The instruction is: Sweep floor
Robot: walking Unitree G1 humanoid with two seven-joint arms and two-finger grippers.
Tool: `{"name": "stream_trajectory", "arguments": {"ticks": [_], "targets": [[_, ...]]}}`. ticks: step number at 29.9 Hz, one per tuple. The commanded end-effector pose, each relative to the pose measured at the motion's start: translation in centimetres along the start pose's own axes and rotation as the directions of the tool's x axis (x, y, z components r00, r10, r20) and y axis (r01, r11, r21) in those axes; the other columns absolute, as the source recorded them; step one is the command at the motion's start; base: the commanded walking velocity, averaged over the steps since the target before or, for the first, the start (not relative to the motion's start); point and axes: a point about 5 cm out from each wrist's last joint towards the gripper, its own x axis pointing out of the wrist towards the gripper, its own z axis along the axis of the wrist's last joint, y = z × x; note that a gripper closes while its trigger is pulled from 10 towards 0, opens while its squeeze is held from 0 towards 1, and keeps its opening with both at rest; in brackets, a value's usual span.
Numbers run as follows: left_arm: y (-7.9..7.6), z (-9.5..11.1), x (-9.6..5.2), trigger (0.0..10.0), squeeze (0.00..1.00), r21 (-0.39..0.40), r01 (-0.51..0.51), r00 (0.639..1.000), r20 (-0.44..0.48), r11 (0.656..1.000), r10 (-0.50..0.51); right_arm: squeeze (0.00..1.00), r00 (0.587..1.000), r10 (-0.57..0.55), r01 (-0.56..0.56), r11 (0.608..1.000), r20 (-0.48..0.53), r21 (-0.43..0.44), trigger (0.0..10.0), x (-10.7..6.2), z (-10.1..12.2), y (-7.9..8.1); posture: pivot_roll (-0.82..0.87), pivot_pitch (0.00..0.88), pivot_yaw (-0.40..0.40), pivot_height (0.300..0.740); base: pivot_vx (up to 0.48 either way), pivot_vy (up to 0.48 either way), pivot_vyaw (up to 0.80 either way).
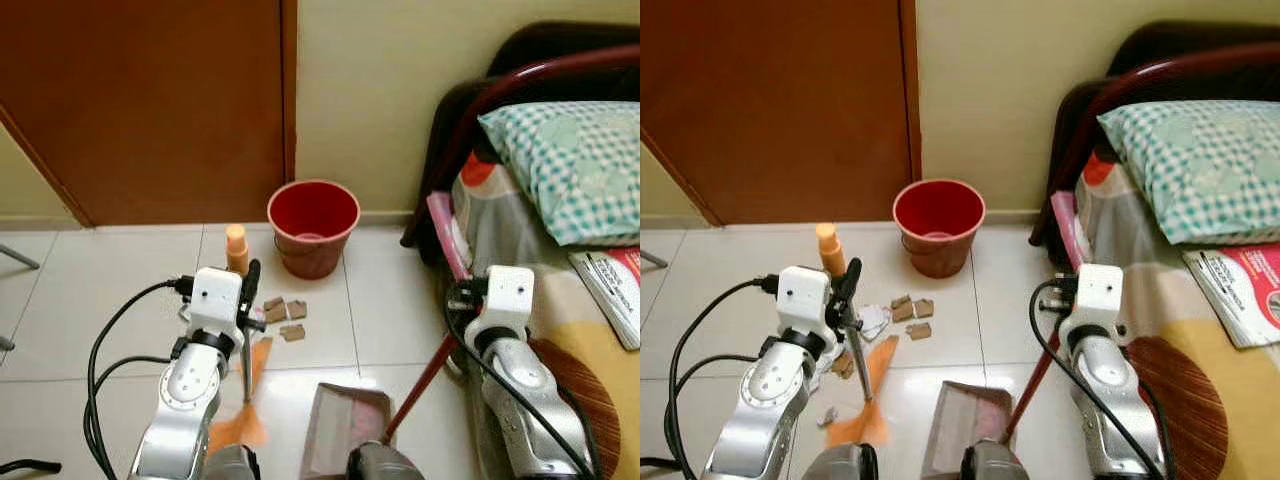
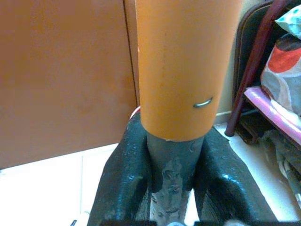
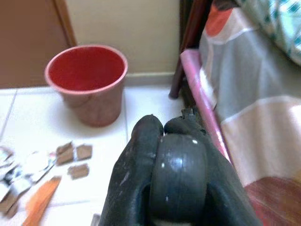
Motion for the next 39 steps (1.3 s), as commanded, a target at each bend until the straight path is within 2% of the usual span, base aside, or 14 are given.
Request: {"name": "stream_trajectory", "arguments": {"ticks": [1, 6, 9, 14, 16, 19, 20, 23, 24, 25, 26, 27, 33, 39], "targets": [[0.0, 0.1, -0.1, 10.0, 0.00, 0.006, 0.005, 1.000, -0.005, 1.000, -0.005, 0.00, 0.987, 0.011, -0.012, 1.000, -0.157, -0.006, 10.0, -1.2, -2.0, -0.5, -0.03, 0.152, -0.046, 0.740, 0.000, 0.000, 0.00], [0.0, -0.1, -0.2, 10.0, 0.00, 0.003, 0.003, 1.000, -0.010, 1.000, -0.003, 0.00, 0.958, 0.025, -0.034, 0.999, -0.286, -0.028, 10.0, -4.7, -2.3, -1.9, -0.05, 0.164, -0.057, 0.740, 0.000, 0.000, 0.00], [-0.4, -0.2, -0.3, 10.0, 0.00, -0.004, 0.008, 1.000, -0.015, 1.000, -0.008, 0.00, 0.955, 0.014, -0.029, 0.999, -0.298, -0.046, 10.0, -5.5, -2.0, -2.9, -0.05, 0.165, -0.059, 0.740, 0.000, 0.000, 0.00], [-0.6, -0.1, -0.1, 10.0, 0.00, -0.008, 0.014, 1.000, -0.012, 1.000, -0.014, 0.00, 0.988, -0.017, 0.021, 1.000, -0.156, 0.023, 10.0, -3.1, -0.3, -3.2, -0.07, 0.161, -0.052, 0.740, 0.000, 0.000, 0.00], [-0.2, 0.0, 0.0, 10.0, 0.00, 0.003, 0.017, 1.000, -0.008, 1.000, -0.017, 0.00, 0.999, -0.010, 0.011, 1.000, -0.051, 0.019, 10.0, -1.6, 1.5, -3.2, -0.06, 0.157, -0.037, 0.740, 0.000, 0.000, 0.00], [0.7, 0.0, -0.1, 10.0, 0.00, 0.019, 0.011, 1.000, -0.010, 1.000, -0.011, 0.00, 1.000, 0.007, -0.007, 1.000, 0.013, 0.028, 10.0, -0.4, 2.8, -2.9, -0.05, 0.157, -0.029, 0.740, 0.000, 0.000, 0.00], [1.0, 0.0, -0.1, 10.0, 0.00, 0.025, 0.006, 1.000, -0.014, 1.000, -0.006, 0.00, 0.999, 0.016, -0.016, 0.999, 0.028, 0.029, 0.0, 0.0, 3.1, -2.8, -0.05, 0.157, -0.028, 0.740, 0.000, 0.000, 0.00], [1.5, -0.1, -0.2, 10.0, 0.00, 0.034, -0.004, 1.000, -0.018, 0.999, 0.005, 0.00, 0.998, 0.027, -0.029, 0.999, 0.058, 0.031, 0.0, 0.9, 3.7, -2.2, -0.04, 0.156, -0.030, 0.740, 0.000, 0.000, 0.00], [1.6, 0.0, -0.3, 10.0, 0.00, 0.035, -0.006, 1.000, -0.017, 0.999, 0.006, 0.00, 0.997, 0.023, -0.026, 0.999, 0.072, 0.037, 1.9, 1.1, 3.9, -1.9, -0.04, 0.156, -0.031, 0.740, 0.000, 0.000, 0.00], [1.6, 0.0, -0.3, 10.0, 0.00, 0.036, -0.006, 1.000, -0.017, 0.999, 0.007, 0.00, 0.996, 0.020, -0.024, 0.999, 0.083, 0.041, 1.9, 1.2, 4.0, -1.7, -0.04, 0.156, -0.031, 0.740, 0.000, 0.000, 0.00], [1.6, 0.1, -0.3, 10.0, 0.00, 0.036, -0.007, 1.000, -0.015, 0.999, 0.007, 0.00, 0.995, 0.016, -0.020, 0.999, 0.099, 0.042, 6.7, 1.3, 4.1, -1.4, -0.03, 0.153, -0.032, 0.740, 0.000, 0.000, 0.00], [1.6, 0.2, -0.3, 10.0, 0.00, 0.035, -0.008, 1.000, -0.013, 0.999, 0.008, 0.00, 0.991, 0.003, -0.010, 0.999, 0.137, 0.047, 10.0, 1.6, 4.1, -0.9, -0.03, 0.153, -0.032, 0.740, 0.000, 0.000, 0.00], [1.7, 0.8, 0.1, 10.0, 0.00, 0.027, -0.006, 1.000, 0.001, 1.000, 0.006, 0.00, 0.983, -0.082, 0.068, 0.994, 0.163, 0.090, 10.0, 1.6, 2.5, 0.2, -0.02, 0.146, -0.022, 0.740, 0.000, 0.000, 0.00], [0.1, 2.0, 0.8, 10.0, 0.00, 0.042, 0.097, 0.994, 0.048, 0.994, -0.099, 0.00, 0.987, -0.063, 0.054, 0.996, 0.145, 0.067, 10.0, 1.6, 0.8, 1.7, -0.02, 0.144, -0.019, 0.740, 0.000, 0.000, 0.00]]}}
